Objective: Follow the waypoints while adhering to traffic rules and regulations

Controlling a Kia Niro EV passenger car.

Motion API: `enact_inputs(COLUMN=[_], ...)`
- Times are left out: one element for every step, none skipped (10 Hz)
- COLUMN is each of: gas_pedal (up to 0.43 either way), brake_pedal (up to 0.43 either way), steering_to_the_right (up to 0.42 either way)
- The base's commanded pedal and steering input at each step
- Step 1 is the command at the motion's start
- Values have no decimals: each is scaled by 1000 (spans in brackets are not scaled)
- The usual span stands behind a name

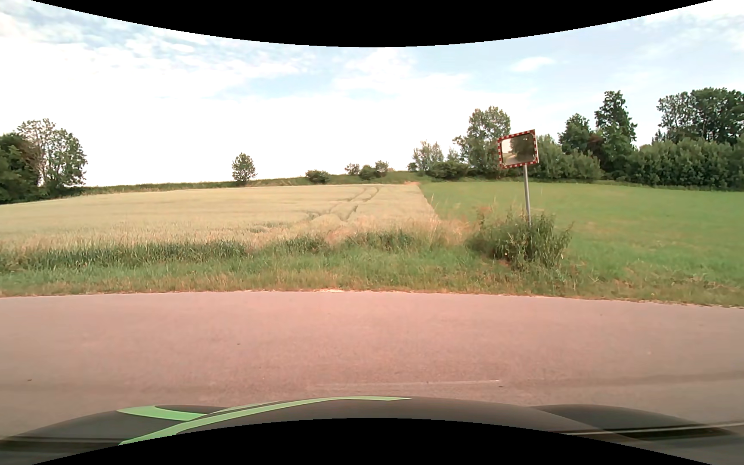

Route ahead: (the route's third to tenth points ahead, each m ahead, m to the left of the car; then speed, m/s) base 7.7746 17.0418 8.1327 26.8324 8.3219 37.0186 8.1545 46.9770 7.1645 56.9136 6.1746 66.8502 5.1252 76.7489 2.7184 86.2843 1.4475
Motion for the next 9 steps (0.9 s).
enact_inputs(gas_pedal=[0,0,0,0,0,0,0,0,0], brake_pedal=[305,305,305,305,305,305,299,293,280], steering_to_the_right=[-118,-144,-172,-196,-222,-246,-259,-270,-281])
